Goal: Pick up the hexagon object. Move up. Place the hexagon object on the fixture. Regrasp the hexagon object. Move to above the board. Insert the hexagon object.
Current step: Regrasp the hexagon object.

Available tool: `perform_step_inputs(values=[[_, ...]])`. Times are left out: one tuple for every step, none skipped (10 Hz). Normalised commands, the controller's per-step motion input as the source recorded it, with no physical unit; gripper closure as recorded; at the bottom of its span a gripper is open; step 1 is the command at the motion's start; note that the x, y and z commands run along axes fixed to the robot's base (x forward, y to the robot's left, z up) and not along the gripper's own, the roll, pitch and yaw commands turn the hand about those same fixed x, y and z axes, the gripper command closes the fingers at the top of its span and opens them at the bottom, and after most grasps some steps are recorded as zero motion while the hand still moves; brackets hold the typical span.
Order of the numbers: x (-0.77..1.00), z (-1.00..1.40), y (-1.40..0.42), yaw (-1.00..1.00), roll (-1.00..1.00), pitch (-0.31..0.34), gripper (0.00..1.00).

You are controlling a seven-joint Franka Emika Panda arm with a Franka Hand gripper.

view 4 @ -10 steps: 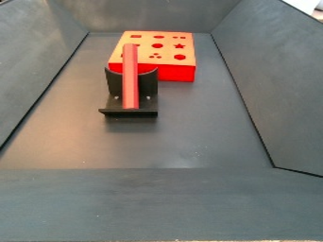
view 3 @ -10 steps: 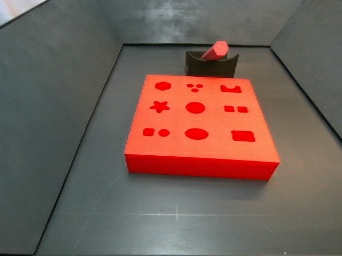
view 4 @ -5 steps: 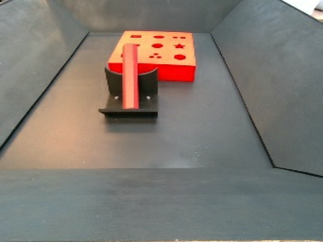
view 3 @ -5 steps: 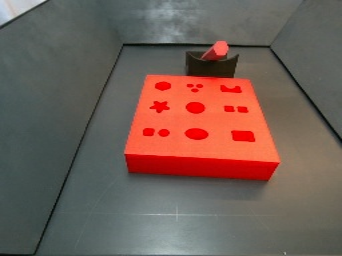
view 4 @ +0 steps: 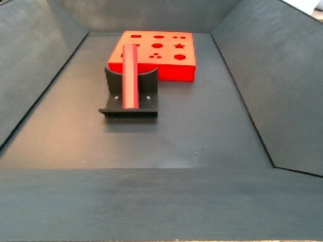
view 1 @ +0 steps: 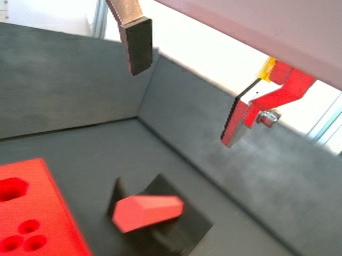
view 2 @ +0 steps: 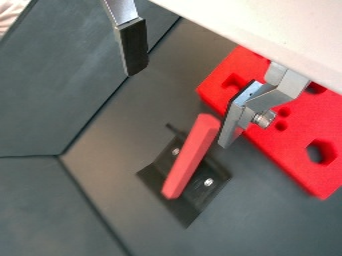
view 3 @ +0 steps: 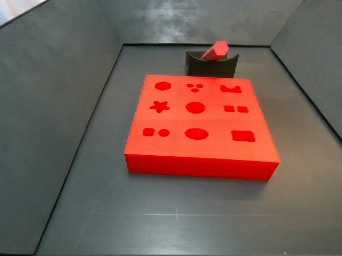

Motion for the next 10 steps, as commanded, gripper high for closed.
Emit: perform_step_inputs(values=[[0.08, 0.0, -0.04, 0.04, 1.0, 0.1, 0.0], [0.09, 0.0, -0.04, 0.05, 1.0, 0.119, 0.0], [0.1, -0.01, -0.05, 0.08, 1.0, 0.167, 0.0], [0.1, -0.01, -0.05, 0.11, 0.95, 0.199, 0.0], [0.1, -0.01, -0.05, 0.14, 0.7, 0.191, 0.0], [0.11, -0.01, -0.05, 0.16, 0.58, 0.181, 0.0], [0.1, -0.01, -0.05, 0.19, 0.35, 0.154, 0.0], [0.09, 0.0, -0.04, 0.21, 0.23, 0.113, 0.0], [0.08, 0.0, -0.04, 0.22, 0.18, 0.077, 0.0], [0.08, -0.01, -0.04, 0.21, 0.17, 0.054, 0.0]])
